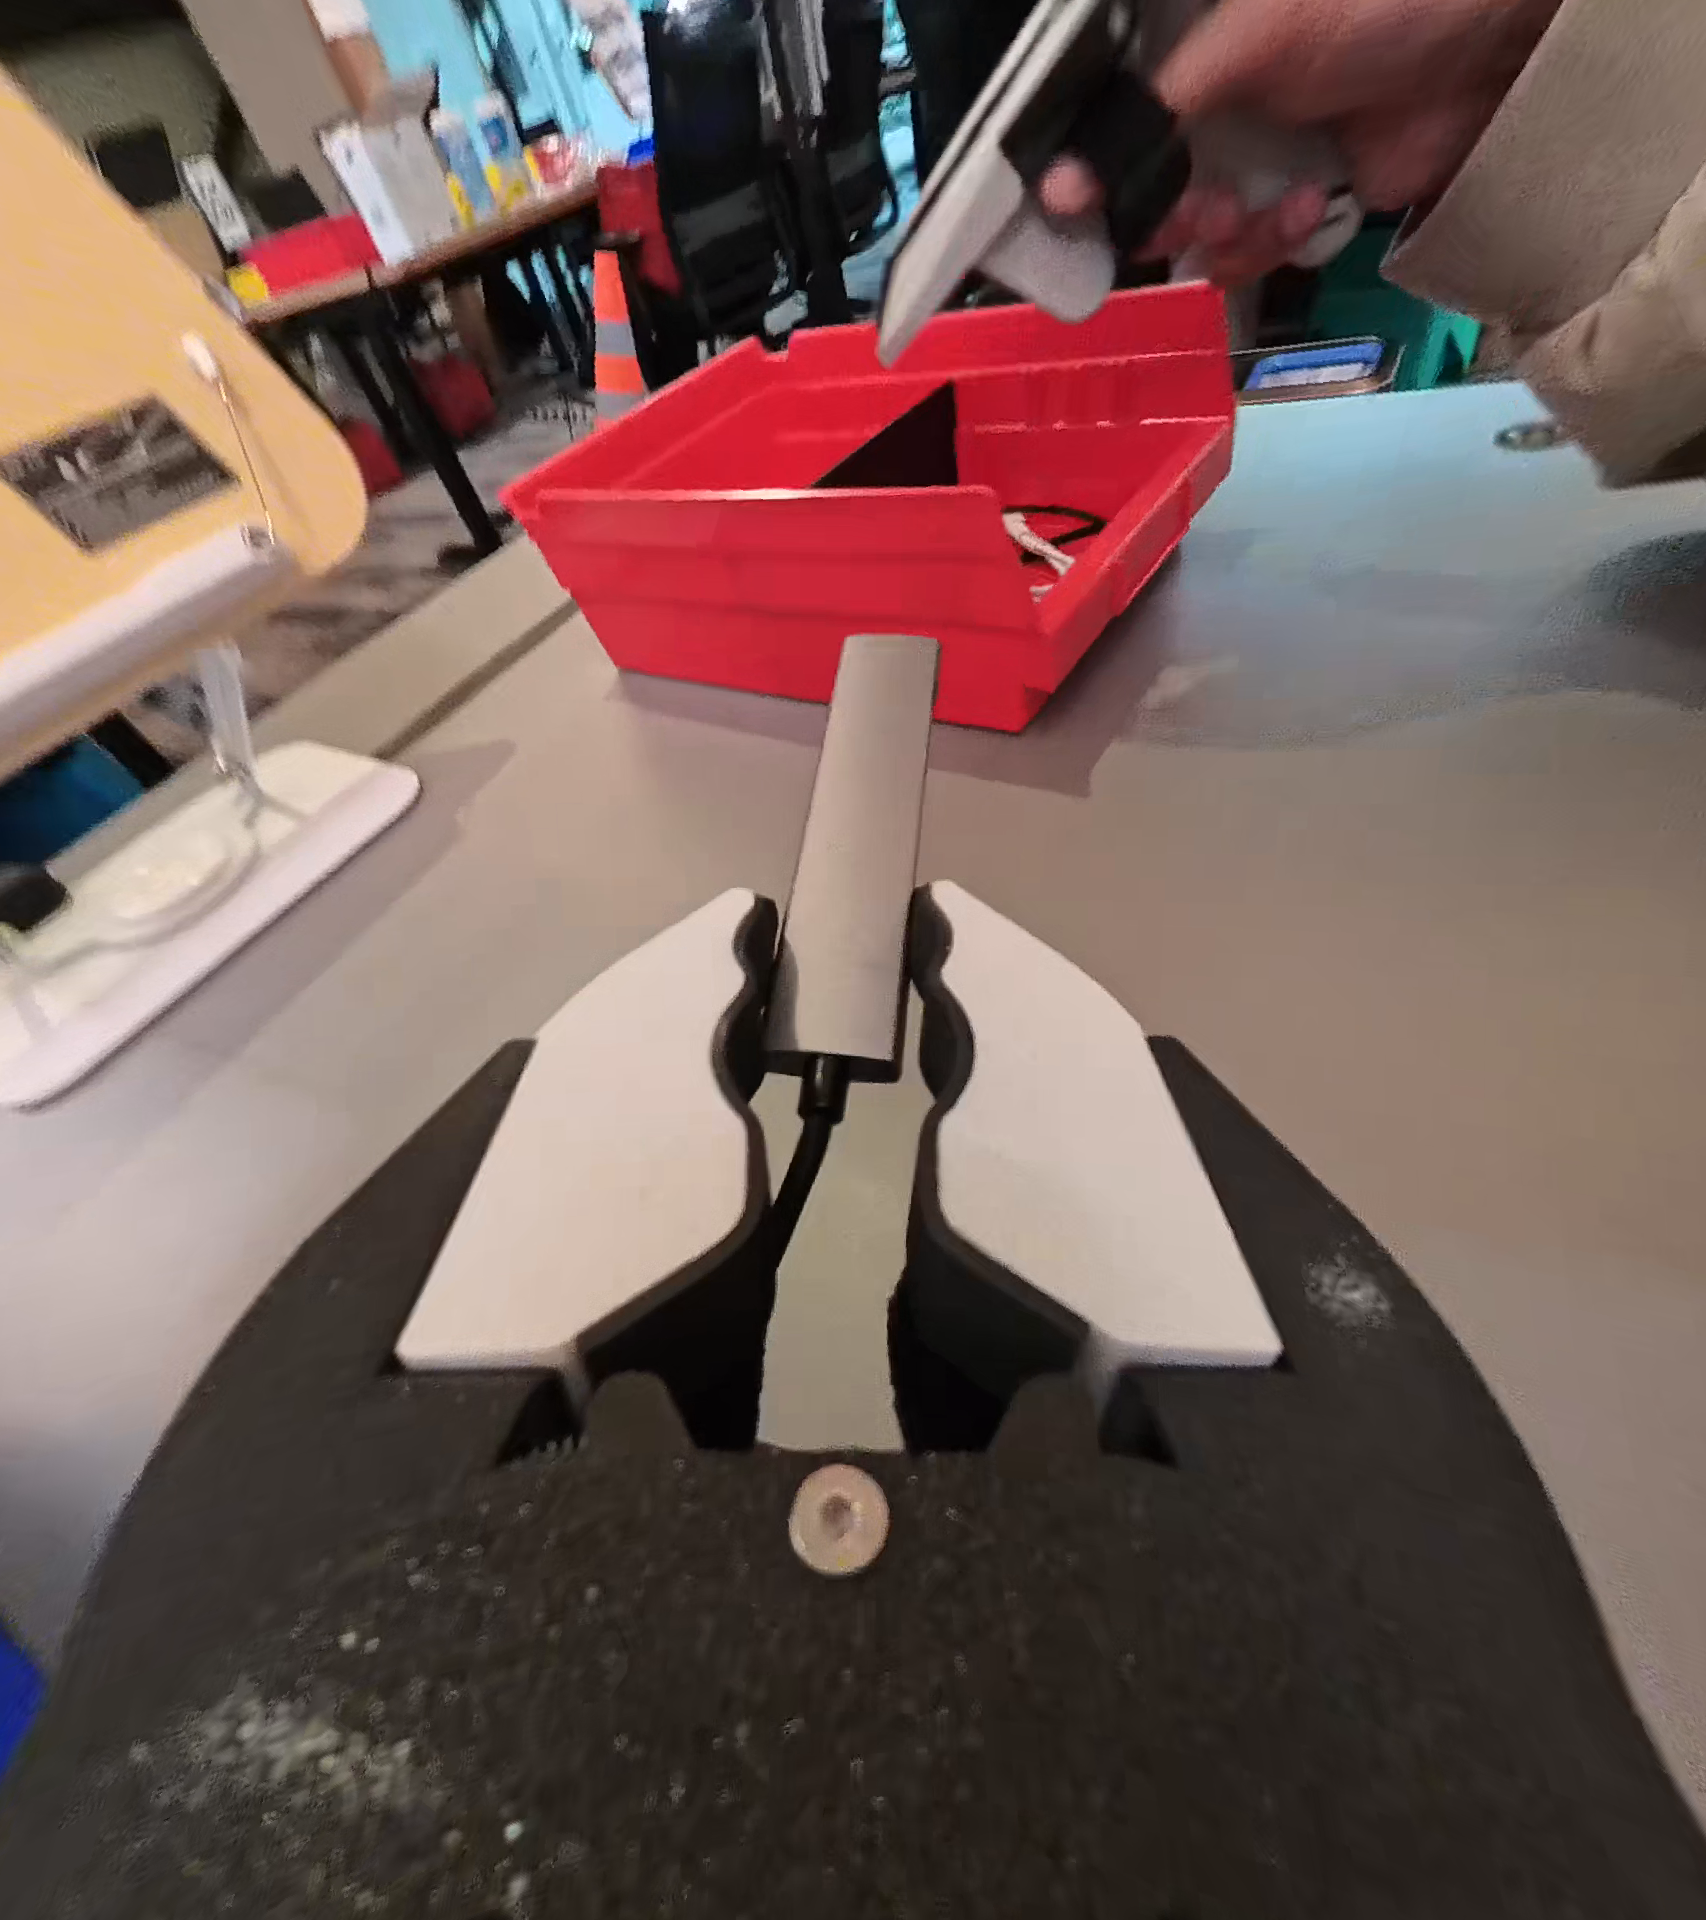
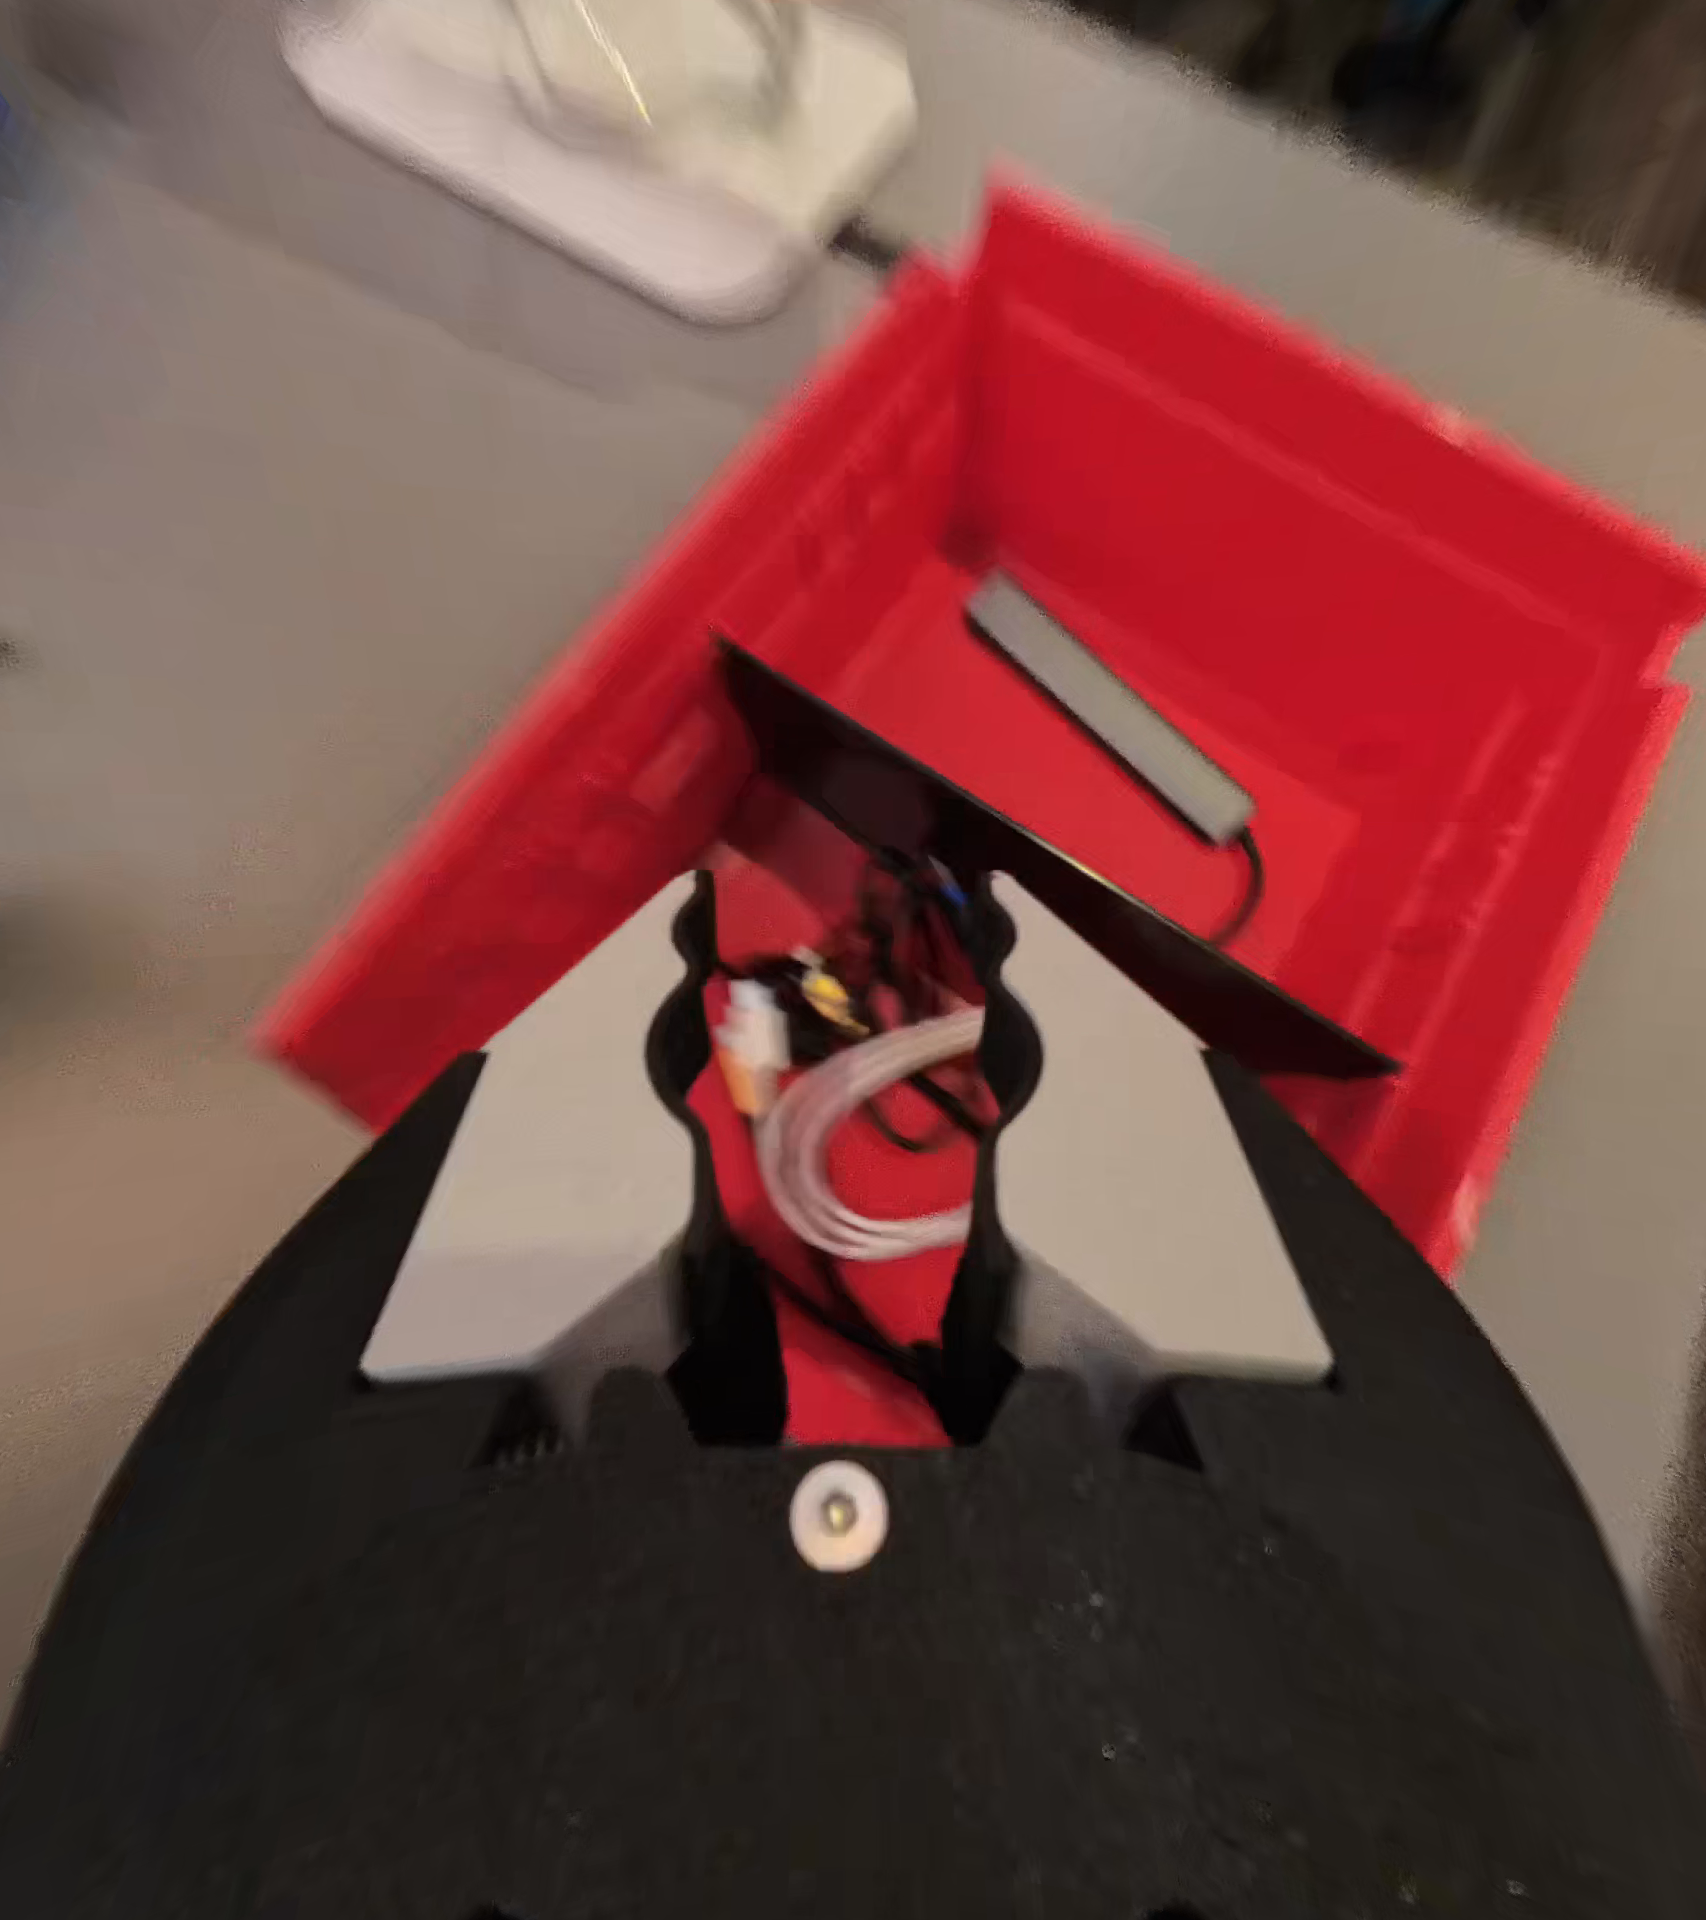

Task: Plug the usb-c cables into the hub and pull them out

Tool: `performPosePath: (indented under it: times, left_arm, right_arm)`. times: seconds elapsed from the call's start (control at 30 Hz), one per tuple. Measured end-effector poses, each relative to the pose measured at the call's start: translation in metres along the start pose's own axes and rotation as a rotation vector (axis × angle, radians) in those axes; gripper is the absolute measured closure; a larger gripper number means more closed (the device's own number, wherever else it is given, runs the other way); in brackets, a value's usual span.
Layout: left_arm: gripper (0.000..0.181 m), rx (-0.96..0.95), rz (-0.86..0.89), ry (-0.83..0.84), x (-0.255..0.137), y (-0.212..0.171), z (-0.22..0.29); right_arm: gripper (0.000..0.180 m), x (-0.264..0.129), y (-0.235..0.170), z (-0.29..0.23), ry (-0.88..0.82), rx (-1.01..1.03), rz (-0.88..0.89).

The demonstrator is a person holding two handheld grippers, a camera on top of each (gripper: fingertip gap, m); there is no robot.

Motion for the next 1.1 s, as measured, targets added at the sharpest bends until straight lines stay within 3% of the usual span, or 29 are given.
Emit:
performPosePath:
  times: [0.03,0.1,0.17,0.3,0.37,0.5,0.63,0.8,0.93,1.0,1.1]
  left_arm:
    - [0.156,0.054,0.019,0.003,-0.002,0.001,0.001]
    - [0.156,0.148,0.056,0.028,-0.007,0.004,0.003]
    - [0.156,0.184,0.101,0.023,-0.010,0.007,0.006]
    - [0.156,0.199,0.147,-0.004,-0.010,0.009,0.011]
    - [0.156,0.208,0.143,-0.005,-0.012,0.009,0.013]
    - [0.156,0.238,0.095,0.032,-0.012,0.013,0.021]
    - [0.150,0.157,0.081,0.084,-0.015,0.018,0.023]
    - [0.152,-0.084,0.202,0.143,-0.041,0.023,0.008]
    - [0.155,-0.171,0.154,0.201,-0.057,0.010,0.005]
    - [0.156,-0.187,0.126,0.228,-0.065,0.005,0.009]
    - [0.156,-0.242,0.078,0.230,-0.076,-0.002,0.022]
  right_arm:
    - [0.138,-0.013,-0.002,-0.022,0.101,0.033,0.091]
    - [0.140,-0.029,-0.014,-0.076,0.493,0.157,0.176]
    - [0.142,-0.022,-0.036,-0.122,0.813,0.247,0.056]
    - [0.141,0.001,-0.062,-0.166,1.024,0.349,-0.045]
    - [0.165,0.006,-0.067,-0.169,1.031,0.365,-0.045]
    - [0.171,-0.001,-0.068,-0.172,1.077,0.364,-0.043]
    - [0.172,-0.022,-0.049,-0.158,0.923,0.255,-0.001]
    - [0.171,-0.088,0.025,-0.077,0.742,0.239,0.233]
    - [0.171,-0.125,0.074,0.004,0.730,0.364,0.393]
    - [0.171,-0.120,0.083,0.043,0.668,0.416,0.367]
    - [0.171,-0.079,0.077,0.084,0.582,0.511,0.232]
Point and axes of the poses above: each gripper's, where its closed fingertips meet, x out along the fingers, y out of its top, z = x × y across the jaws, the point moved 10 cm from there along -x, back along the fingers, and after that the axes turned 14 degrees about x, right-handed, at the moved point
